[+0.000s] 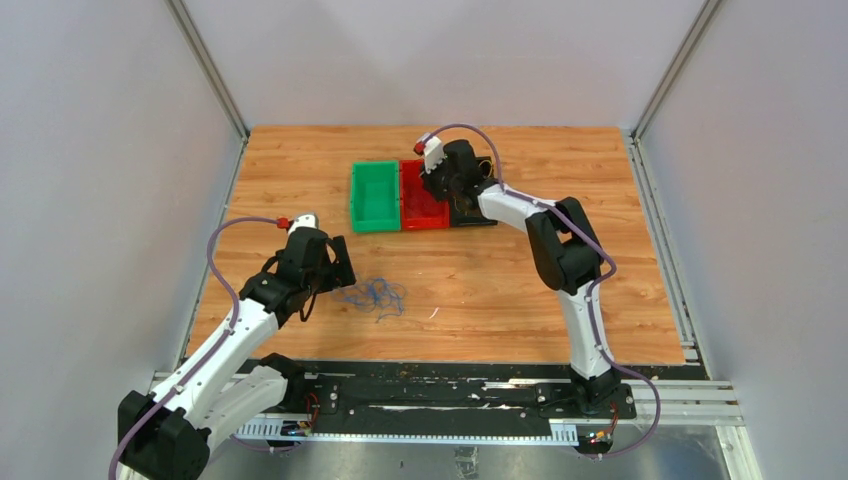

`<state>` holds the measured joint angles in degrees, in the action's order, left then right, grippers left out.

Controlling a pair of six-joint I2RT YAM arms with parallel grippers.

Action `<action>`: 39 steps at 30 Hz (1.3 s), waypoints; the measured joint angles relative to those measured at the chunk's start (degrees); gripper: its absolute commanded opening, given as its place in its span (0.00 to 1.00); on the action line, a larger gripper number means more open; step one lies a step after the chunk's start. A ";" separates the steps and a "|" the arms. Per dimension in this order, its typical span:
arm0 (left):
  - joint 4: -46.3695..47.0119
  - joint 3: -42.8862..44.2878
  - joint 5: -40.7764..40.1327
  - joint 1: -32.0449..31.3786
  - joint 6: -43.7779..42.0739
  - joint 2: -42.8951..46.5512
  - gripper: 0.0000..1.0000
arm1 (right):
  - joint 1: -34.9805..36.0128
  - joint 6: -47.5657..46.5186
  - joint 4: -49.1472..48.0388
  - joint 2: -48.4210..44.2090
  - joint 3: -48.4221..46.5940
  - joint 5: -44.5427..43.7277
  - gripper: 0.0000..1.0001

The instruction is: Untangle the cables

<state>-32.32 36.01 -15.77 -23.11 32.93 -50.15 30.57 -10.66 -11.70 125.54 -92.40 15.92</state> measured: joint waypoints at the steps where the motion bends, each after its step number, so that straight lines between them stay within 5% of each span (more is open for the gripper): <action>1: 0.00 0.00 0.00 0.00 0.00 0.00 1.00 | 0.22 -0.26 0.22 0.37 0.00 -0.55 0.00; 26: 0.00 0.00 -0.46 0.00 0.00 -0.37 1.00 | 4.57 -8.87 3.19 4.70 -5.70 -13.64 0.00; 39: 0.00 0.00 -0.52 0.00 0.00 -0.37 1.00 | 4.72 -9.81 4.31 3.80 -5.68 -14.47 0.14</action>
<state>-32.32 36.01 -16.29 -23.11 32.93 -50.52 35.29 -20.47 -7.40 129.34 -98.08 1.45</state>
